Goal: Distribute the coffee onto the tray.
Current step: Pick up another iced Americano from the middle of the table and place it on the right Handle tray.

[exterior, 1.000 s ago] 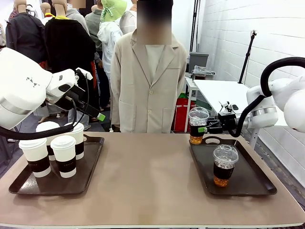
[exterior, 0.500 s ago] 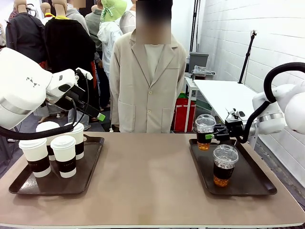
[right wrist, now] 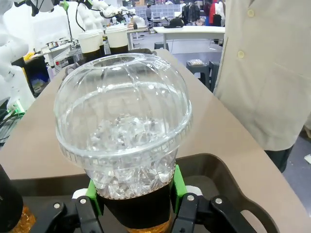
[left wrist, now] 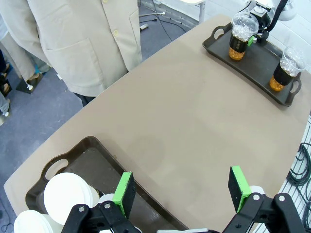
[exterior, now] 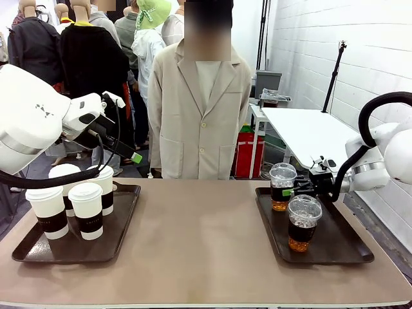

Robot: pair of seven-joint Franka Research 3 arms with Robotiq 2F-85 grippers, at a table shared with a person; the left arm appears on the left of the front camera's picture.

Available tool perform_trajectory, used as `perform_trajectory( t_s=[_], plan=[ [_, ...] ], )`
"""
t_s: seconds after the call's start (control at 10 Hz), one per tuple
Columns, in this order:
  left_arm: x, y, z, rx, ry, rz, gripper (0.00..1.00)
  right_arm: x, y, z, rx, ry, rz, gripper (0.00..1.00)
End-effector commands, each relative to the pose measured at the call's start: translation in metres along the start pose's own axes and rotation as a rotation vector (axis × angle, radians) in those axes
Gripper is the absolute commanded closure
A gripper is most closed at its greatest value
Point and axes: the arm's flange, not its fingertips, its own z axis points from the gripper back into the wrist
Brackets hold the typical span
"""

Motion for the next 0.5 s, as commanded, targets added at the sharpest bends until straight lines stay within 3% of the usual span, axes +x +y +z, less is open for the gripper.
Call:
perform_trajectory(
  t_s=[0.0, 0.4],
  plan=[
    [-0.0004, 0.0021, -0.0009, -0.017, -0.009, 0.014, 0.00, -0.0012, 0.0013, 0.0016, 0.034, -0.016, 0.028, 0.37],
    [-0.0004, 0.0021, -0.0009, -0.017, -0.009, 0.014, 0.00, -0.0104, 0.0053, 0.0052, 0.041, 0.000, 0.007, 0.37]
  ],
)
